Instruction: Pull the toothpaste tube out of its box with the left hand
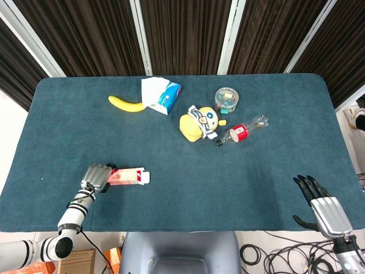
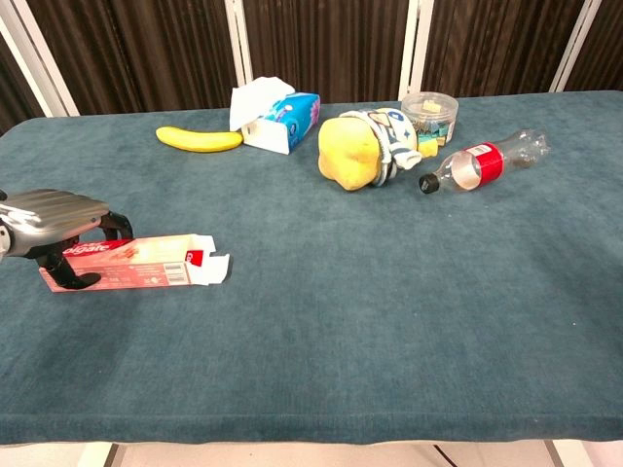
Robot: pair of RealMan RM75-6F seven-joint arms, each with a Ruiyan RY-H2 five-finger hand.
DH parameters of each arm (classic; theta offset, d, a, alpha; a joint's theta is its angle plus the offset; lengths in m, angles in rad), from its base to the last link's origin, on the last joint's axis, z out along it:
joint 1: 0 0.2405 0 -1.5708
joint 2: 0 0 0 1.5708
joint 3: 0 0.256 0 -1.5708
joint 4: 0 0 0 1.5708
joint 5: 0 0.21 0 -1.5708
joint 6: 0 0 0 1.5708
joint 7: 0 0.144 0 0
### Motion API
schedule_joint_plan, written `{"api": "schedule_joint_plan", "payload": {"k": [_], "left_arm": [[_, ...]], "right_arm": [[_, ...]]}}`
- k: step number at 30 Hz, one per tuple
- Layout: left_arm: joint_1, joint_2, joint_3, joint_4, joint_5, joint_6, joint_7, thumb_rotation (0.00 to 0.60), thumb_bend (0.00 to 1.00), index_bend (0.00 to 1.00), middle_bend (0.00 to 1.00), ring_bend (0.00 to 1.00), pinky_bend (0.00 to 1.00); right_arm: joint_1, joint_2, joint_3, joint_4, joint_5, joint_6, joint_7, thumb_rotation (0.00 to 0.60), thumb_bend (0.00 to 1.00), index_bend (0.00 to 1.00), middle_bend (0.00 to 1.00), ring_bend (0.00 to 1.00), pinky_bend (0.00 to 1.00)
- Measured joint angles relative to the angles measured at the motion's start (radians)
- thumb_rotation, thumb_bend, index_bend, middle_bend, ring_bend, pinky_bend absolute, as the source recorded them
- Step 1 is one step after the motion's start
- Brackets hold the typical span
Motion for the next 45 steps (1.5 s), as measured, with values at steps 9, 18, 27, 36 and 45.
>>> {"api": "schedule_joint_plan", "payload": {"k": [9, 18, 27, 36, 45], "left_arm": [[0.001, 0.000, 0.005, 0.006, 0.014, 0.002, -0.014, 0.600, 0.39, 0.39, 0.39, 0.93, 0.96], [0.005, -0.001, 0.015, 0.023, 0.039, -0.002, -0.030, 0.600, 0.40, 0.41, 0.40, 0.93, 0.95], [0.023, 0.014, 0.025, 0.015, 0.083, 0.074, -0.005, 0.600, 0.45, 0.61, 0.59, 0.95, 0.98], [0.035, 0.139, 0.055, -0.147, 0.118, 0.202, 0.184, 0.600, 0.45, 0.63, 0.61, 0.95, 0.98], [0.042, 0.233, 0.090, -0.343, 0.181, 0.379, 0.451, 0.600, 0.45, 0.64, 0.63, 0.96, 0.99]], "right_arm": [[-0.001, -0.002, -0.001, -0.001, 0.004, -0.002, -0.008, 0.600, 0.13, 0.00, 0.05, 0.00, 0.24], [0.002, -0.003, -0.001, -0.001, 0.003, -0.008, -0.008, 0.600, 0.13, 0.00, 0.05, 0.00, 0.24], [0.008, -0.001, -0.001, -0.001, 0.004, -0.017, -0.007, 0.600, 0.13, 0.00, 0.05, 0.00, 0.24], [0.007, 0.002, -0.002, -0.001, 0.000, -0.009, 0.005, 0.600, 0.13, 0.00, 0.05, 0.00, 0.24], [0.008, 0.004, -0.005, -0.001, -0.004, -0.012, 0.006, 0.600, 0.13, 0.00, 0.05, 0.00, 0.24]]}}
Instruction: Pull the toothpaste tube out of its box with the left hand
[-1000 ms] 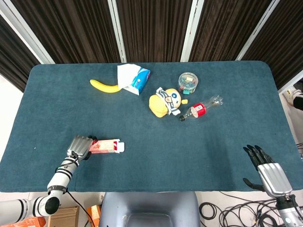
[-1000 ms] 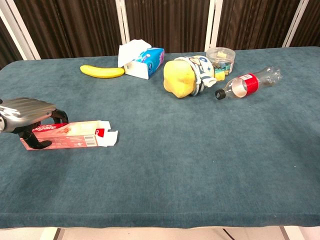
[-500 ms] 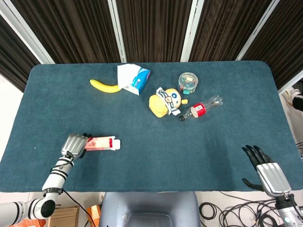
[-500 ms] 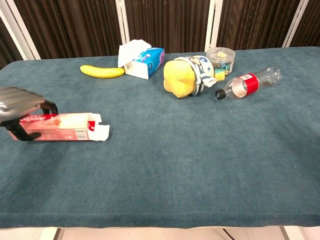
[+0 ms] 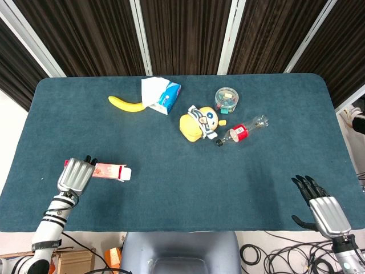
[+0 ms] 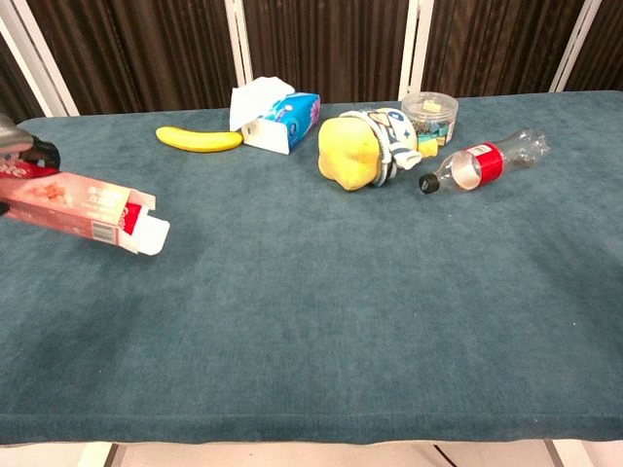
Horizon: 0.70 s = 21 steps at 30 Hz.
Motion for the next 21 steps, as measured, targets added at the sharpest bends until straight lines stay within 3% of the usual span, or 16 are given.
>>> {"api": "schedule_joint_plan", "payload": {"k": [11, 21], "left_arm": [[0.005, -0.063, -0.005, -0.024, 0.014, 0.153, 0.302, 0.600, 0.45, 0.64, 0.63, 0.96, 0.99], [0.007, -0.070, 0.002, -0.041, 0.035, 0.169, 0.370, 0.600, 0.45, 0.64, 0.63, 0.96, 0.99]], "right_arm": [[0.002, 0.005, -0.001, 0.000, 0.002, -0.005, 0.004, 0.600, 0.13, 0.00, 0.05, 0.00, 0.24], [0.004, 0.006, -0.003, -0.003, 0.001, -0.009, 0.002, 0.600, 0.13, 0.00, 0.05, 0.00, 0.24]]}}
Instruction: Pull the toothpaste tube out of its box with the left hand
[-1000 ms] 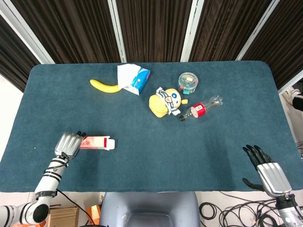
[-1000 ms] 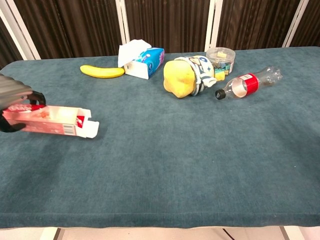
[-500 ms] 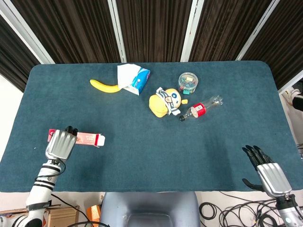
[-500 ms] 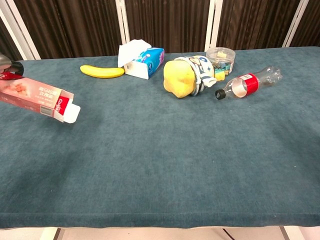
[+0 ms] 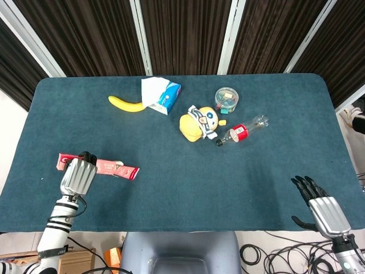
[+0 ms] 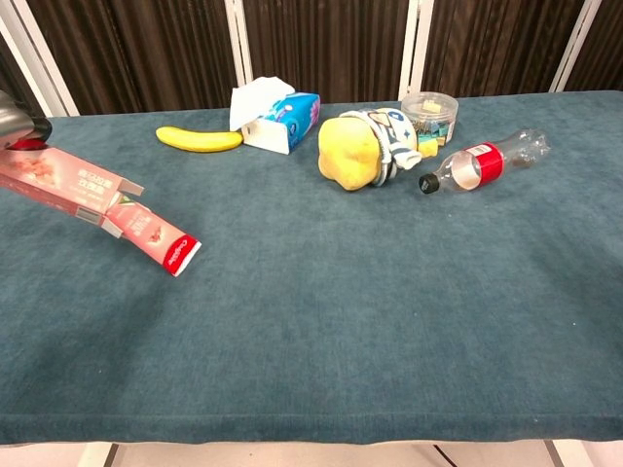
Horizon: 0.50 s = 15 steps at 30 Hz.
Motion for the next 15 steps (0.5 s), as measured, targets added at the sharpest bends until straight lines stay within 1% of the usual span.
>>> {"api": "schedule_joint_plan", "payload": {"k": [6, 15], "left_arm": [[0.000, 0.040, -0.013, -0.010, 0.002, -0.013, -0.017, 0.600, 0.45, 0.64, 0.64, 0.96, 0.99], [-0.013, 0.151, -0.103, 0.024, -0.026, -0.027, -0.116, 0.600, 0.45, 0.64, 0.64, 0.96, 0.99]], "right_arm": [[0.001, 0.001, -0.003, 0.000, -0.004, -0.001, 0.001, 0.600, 0.13, 0.00, 0.05, 0.00, 0.24], [0.001, 0.000, -0.004, 0.001, -0.007, 0.000, 0.004, 0.600, 0.13, 0.00, 0.05, 0.00, 0.24]]}}
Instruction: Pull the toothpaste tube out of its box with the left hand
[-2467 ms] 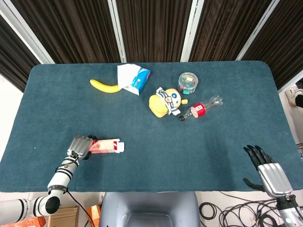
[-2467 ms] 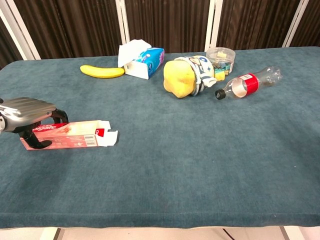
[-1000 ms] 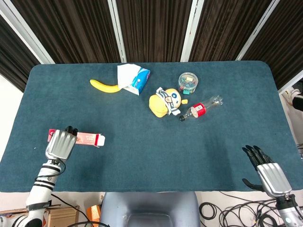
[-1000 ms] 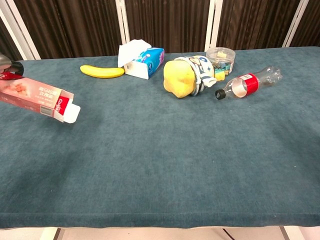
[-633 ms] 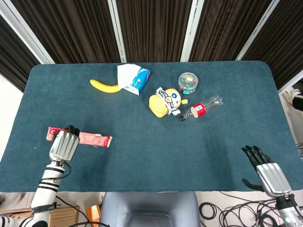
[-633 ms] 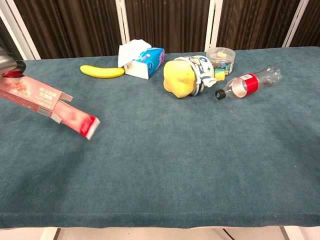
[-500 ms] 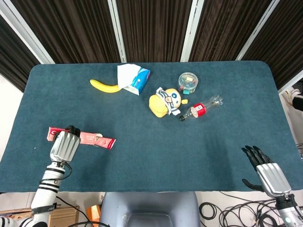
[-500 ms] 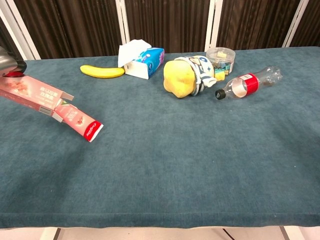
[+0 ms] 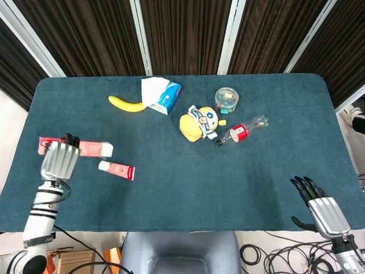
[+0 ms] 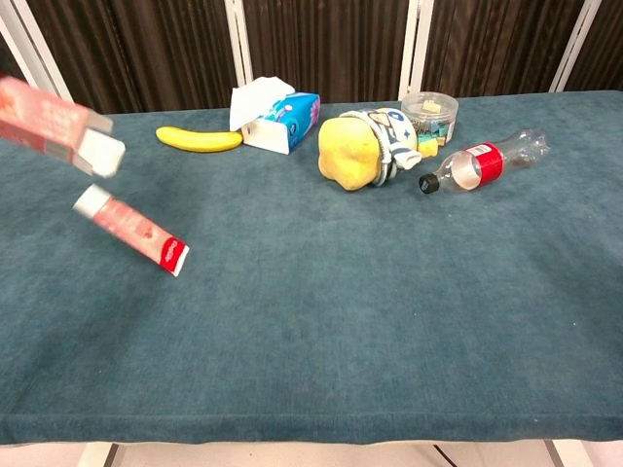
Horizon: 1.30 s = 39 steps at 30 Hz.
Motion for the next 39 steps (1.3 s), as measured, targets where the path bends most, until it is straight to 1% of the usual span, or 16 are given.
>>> {"api": "schedule_joint_plan", "payload": {"k": [4, 6, 9, 12, 13, 15, 16, 20, 22, 23, 27, 29, 32, 37, 39], "left_arm": [[0.001, 0.009, -0.009, 0.009, 0.005, 0.005, -0.011, 0.600, 0.45, 0.64, 0.64, 0.96, 0.99], [0.009, 0.018, -0.020, 0.018, 0.006, 0.018, -0.039, 0.600, 0.45, 0.64, 0.64, 0.96, 0.99], [0.029, 0.038, -0.030, 0.004, 0.006, 0.014, -0.146, 0.600, 0.45, 0.64, 0.63, 0.96, 0.99], [0.056, 0.064, -0.025, -0.025, 0.015, -0.038, -0.303, 0.600, 0.45, 0.64, 0.63, 0.96, 0.99], [0.069, 0.074, -0.018, -0.034, 0.024, -0.064, -0.371, 0.600, 0.45, 0.64, 0.63, 0.96, 0.99], [0.094, 0.083, 0.000, -0.043, 0.051, -0.101, -0.469, 0.600, 0.45, 0.64, 0.63, 0.96, 0.99], [0.115, 0.085, 0.017, -0.045, 0.078, -0.123, -0.526, 0.600, 0.45, 0.64, 0.63, 0.96, 1.00], [0.187, 0.060, 0.088, -0.023, 0.179, -0.182, -0.638, 0.600, 0.45, 0.64, 0.63, 0.96, 1.00], [0.209, 0.026, 0.109, 0.008, 0.205, -0.199, -0.658, 0.600, 0.45, 0.64, 0.63, 0.96, 1.00], [0.213, 0.008, 0.112, 0.024, 0.208, -0.205, -0.662, 0.600, 0.45, 0.64, 0.63, 0.96, 1.00], [0.224, -0.065, 0.110, 0.089, 0.193, -0.229, -0.662, 0.600, 0.45, 0.64, 0.62, 0.96, 1.00], [0.226, -0.097, 0.104, 0.114, 0.176, -0.241, -0.655, 0.600, 0.45, 0.62, 0.60, 0.96, 1.00], [0.226, -0.121, 0.098, 0.133, 0.158, -0.266, -0.654, 0.600, 0.46, 0.57, 0.54, 0.96, 0.99], [0.223, -0.144, 0.096, 0.165, 0.130, -0.304, -0.648, 0.600, 0.46, 0.53, 0.50, 0.95, 0.99], [0.222, -0.148, 0.096, 0.169, 0.120, -0.318, -0.649, 0.600, 0.46, 0.49, 0.48, 0.95, 0.99]], "right_arm": [[0.001, -0.001, -0.001, 0.000, 0.000, -0.002, -0.002, 0.600, 0.13, 0.00, 0.05, 0.00, 0.24], [0.002, -0.002, -0.002, 0.000, -0.001, -0.006, -0.005, 0.600, 0.13, 0.00, 0.05, 0.00, 0.24], [0.003, -0.004, -0.002, -0.001, 0.001, -0.010, -0.010, 0.600, 0.13, 0.00, 0.05, 0.00, 0.24], [0.006, -0.005, -0.001, -0.003, 0.007, -0.018, -0.019, 0.600, 0.13, 0.00, 0.05, 0.00, 0.24], [0.006, -0.005, -0.001, -0.004, 0.008, -0.020, -0.021, 0.600, 0.13, 0.00, 0.05, 0.00, 0.24], [0.007, -0.005, -0.001, -0.005, 0.010, -0.021, -0.023, 0.600, 0.13, 0.00, 0.05, 0.00, 0.24], [0.006, -0.005, -0.001, -0.006, 0.010, -0.020, -0.024, 0.600, 0.13, 0.00, 0.05, 0.00, 0.24], [0.007, -0.007, 0.001, -0.005, 0.013, -0.020, -0.026, 0.600, 0.13, 0.00, 0.05, 0.00, 0.24], [0.008, -0.007, 0.000, -0.004, 0.013, -0.023, -0.027, 0.600, 0.13, 0.00, 0.05, 0.00, 0.24], [0.008, -0.007, 0.000, -0.005, 0.013, -0.024, -0.027, 0.600, 0.13, 0.00, 0.05, 0.00, 0.24], [0.008, -0.007, 0.000, -0.004, 0.014, -0.024, -0.026, 0.600, 0.13, 0.00, 0.05, 0.00, 0.24], [0.010, -0.006, 0.000, -0.004, 0.013, -0.025, -0.025, 0.600, 0.13, 0.00, 0.05, 0.00, 0.24], [0.012, -0.006, -0.001, -0.002, 0.010, -0.027, -0.022, 0.600, 0.13, 0.00, 0.05, 0.00, 0.24], [0.011, -0.004, -0.004, 0.000, 0.006, -0.024, -0.017, 0.600, 0.13, 0.00, 0.05, 0.00, 0.24], [0.010, -0.003, -0.003, 0.000, 0.007, -0.021, -0.016, 0.600, 0.13, 0.00, 0.05, 0.00, 0.24]]}}
